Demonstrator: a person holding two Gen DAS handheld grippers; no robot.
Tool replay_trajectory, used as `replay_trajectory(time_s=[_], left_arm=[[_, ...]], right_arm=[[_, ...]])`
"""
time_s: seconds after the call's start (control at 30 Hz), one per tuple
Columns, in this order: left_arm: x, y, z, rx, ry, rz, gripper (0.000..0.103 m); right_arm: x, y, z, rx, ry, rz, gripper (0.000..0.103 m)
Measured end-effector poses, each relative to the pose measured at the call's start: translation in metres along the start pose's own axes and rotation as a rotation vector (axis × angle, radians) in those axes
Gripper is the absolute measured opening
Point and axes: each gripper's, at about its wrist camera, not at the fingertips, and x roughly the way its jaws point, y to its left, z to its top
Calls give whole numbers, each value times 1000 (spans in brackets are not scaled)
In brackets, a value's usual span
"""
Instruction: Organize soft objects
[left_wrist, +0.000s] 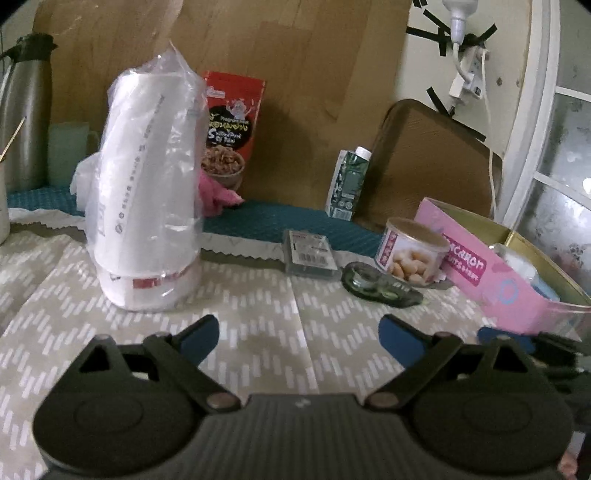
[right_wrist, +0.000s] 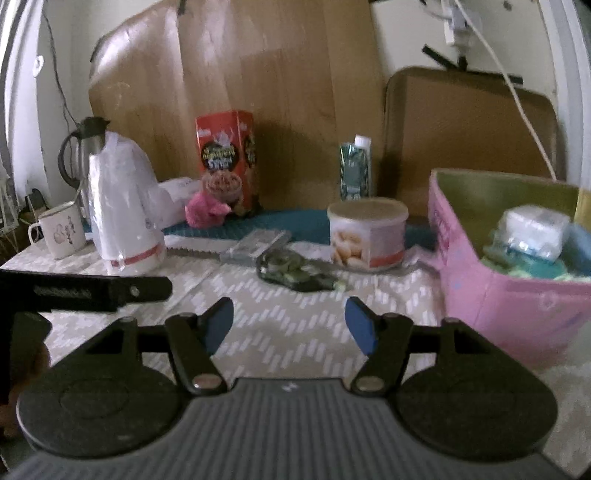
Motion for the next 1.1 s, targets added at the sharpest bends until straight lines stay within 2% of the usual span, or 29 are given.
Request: replay_trajectory(time_s=[0.07,0.33,1.1], left_arm=[[0,-1,-1,5,1,-7,97],[-2,0,-1,1,-10,-31,99],[-2,1,-1,-4,-9,-42,100]], right_arm=[[3,-3,-2,14,35,4,69],[4,-4,-5,28,61,20,69],[6,-4,-5,38,71,31,69]])
